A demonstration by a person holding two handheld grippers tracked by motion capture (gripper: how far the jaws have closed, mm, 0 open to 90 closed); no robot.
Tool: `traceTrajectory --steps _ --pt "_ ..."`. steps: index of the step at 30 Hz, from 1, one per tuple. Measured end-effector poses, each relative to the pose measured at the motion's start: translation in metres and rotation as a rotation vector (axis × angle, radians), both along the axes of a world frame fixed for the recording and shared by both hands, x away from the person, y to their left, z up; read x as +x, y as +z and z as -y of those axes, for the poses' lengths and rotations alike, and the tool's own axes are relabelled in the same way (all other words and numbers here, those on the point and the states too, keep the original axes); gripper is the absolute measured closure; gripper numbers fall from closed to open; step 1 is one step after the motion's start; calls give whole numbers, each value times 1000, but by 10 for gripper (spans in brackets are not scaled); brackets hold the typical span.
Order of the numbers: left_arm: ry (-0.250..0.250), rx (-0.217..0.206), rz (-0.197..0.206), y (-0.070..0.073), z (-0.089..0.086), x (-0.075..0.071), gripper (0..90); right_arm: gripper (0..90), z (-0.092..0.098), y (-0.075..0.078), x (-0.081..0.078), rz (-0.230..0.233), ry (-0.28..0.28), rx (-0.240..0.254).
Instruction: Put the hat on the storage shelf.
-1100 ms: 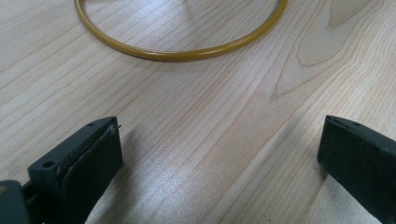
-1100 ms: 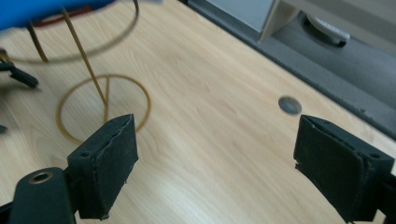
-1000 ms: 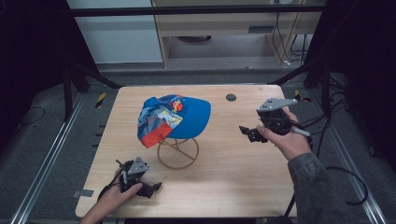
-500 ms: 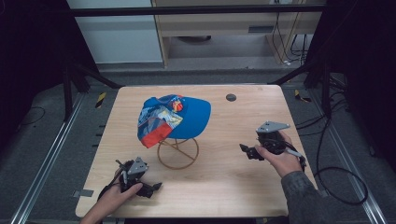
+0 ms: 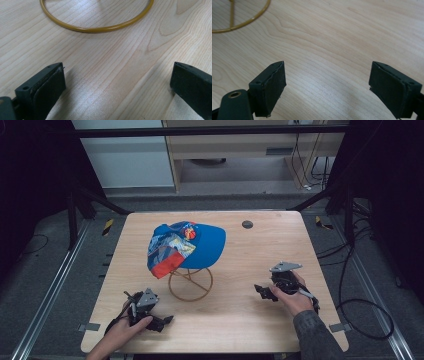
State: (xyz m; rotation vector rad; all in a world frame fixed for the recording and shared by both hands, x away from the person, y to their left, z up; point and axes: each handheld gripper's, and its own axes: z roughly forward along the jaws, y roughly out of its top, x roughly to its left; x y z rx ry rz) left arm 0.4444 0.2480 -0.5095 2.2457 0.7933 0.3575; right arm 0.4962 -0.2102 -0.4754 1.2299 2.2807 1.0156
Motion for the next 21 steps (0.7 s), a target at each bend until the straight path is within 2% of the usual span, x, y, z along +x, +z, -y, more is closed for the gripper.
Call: traceTrajectory --steps 3,7,8,21 --pt "0 0 0 0 0 0 0 138 2 -6 2 -13 -27 21" --pt "0 0 0 0 0 0 0 136 4 -10 3 -7 -51 25" --pt "0 0 0 0 0 0 0 129 5 -13 4 -20 -65 36" --pt "0 0 0 0 0 0 0 105 3 -28 4 -50 -94 21"
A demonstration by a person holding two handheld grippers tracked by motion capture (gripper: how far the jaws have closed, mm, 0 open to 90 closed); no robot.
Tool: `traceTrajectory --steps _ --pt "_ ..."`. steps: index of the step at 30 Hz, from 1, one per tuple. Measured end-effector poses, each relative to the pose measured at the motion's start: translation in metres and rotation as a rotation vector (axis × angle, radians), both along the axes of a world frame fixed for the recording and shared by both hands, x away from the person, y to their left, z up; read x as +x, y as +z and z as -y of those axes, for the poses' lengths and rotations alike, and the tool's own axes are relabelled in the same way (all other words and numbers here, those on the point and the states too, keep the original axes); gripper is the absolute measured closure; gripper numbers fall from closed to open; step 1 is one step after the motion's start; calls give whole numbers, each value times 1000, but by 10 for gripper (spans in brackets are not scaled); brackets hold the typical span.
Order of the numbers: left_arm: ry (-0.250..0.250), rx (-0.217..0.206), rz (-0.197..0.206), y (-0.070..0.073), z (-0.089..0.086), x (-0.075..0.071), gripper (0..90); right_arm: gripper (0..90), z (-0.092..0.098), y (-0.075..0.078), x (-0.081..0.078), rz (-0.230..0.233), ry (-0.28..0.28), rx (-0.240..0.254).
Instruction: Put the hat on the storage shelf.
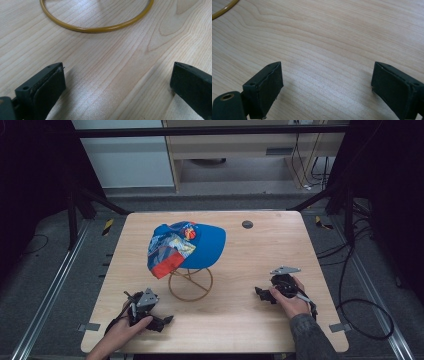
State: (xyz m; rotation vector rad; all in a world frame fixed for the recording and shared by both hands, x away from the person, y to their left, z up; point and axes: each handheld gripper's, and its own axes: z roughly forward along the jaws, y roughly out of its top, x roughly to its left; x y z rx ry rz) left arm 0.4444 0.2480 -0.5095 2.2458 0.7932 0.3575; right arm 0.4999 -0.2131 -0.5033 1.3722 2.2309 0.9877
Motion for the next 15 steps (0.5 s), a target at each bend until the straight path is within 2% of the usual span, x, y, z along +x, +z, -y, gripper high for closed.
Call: traceTrajectory --steps 6,9,15 --pt "0 -1 0 0 0 0 0 92 -1 -4 -2 18 -17 0" --pt "0 0 0 0 0 0 0 80 -5 -7 -5 57 -7 -56" --pt "0 1 1 0 0 0 0 81 -7 -8 -10 64 -31 -50"
